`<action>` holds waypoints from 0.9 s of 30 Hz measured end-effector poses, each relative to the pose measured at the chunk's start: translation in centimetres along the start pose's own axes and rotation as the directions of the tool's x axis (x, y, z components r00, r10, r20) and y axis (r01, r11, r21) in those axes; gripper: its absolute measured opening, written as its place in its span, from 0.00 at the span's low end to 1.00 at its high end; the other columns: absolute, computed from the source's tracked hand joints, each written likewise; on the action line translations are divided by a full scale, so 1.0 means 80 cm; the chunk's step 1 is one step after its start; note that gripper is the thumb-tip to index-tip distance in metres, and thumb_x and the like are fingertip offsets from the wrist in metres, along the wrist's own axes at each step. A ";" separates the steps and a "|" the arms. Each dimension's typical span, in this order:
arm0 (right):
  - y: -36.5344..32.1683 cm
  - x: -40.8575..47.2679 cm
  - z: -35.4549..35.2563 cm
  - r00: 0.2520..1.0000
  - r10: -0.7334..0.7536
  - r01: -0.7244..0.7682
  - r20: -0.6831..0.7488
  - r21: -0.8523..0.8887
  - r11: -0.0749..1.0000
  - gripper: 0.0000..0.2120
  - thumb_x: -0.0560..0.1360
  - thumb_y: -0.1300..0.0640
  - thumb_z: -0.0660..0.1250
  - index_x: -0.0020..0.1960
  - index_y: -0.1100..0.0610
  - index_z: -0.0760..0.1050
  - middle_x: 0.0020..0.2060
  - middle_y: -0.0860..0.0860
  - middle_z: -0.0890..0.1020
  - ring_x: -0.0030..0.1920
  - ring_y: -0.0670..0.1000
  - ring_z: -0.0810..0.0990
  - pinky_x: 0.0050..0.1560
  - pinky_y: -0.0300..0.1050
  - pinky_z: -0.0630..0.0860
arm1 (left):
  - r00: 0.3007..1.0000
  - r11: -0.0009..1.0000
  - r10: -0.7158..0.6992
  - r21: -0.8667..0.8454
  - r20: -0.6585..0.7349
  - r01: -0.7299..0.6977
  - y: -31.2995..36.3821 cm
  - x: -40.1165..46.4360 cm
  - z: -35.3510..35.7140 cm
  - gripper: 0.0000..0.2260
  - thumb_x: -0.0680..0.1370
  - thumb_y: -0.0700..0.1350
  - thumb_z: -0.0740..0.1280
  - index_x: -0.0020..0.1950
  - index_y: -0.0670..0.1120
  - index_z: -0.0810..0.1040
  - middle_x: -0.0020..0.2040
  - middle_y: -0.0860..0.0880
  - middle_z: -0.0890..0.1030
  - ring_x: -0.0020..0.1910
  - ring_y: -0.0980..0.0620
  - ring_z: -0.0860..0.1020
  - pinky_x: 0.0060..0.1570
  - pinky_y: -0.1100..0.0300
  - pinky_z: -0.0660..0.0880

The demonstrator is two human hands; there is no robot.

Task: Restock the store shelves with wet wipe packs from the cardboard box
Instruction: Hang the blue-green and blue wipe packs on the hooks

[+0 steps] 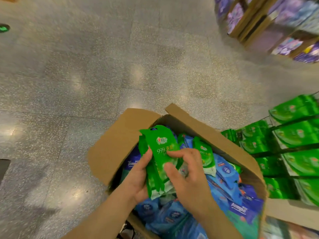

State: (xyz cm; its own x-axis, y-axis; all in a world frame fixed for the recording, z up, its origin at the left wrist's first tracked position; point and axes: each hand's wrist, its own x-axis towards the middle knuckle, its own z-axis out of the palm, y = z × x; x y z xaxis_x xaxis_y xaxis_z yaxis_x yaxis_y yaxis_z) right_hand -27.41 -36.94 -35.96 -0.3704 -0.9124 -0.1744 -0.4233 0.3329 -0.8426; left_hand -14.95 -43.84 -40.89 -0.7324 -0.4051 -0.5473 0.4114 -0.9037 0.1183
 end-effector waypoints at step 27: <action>0.190 0.122 -0.062 0.683 0.708 -0.729 -0.178 -0.205 0.653 0.30 0.66 0.39 0.80 0.54 0.62 0.79 0.50 0.59 0.84 0.53 0.59 0.83 0.56 0.58 0.79 | 0.947 0.945 0.103 0.326 -0.304 0.002 0.006 0.008 -0.006 0.11 0.70 0.45 0.72 0.49 0.41 0.88 0.55 0.35 0.85 0.46 0.40 0.86 0.48 0.46 0.84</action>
State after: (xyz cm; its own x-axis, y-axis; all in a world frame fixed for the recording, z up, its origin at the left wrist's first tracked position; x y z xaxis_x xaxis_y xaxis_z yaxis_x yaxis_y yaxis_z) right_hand -41.54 -39.64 -47.94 -0.6996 -0.3455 -0.6254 -0.1756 0.9316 -0.3182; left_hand -14.96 -44.43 -41.62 -0.4868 -0.4345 -0.7578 0.2107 -0.9003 0.3808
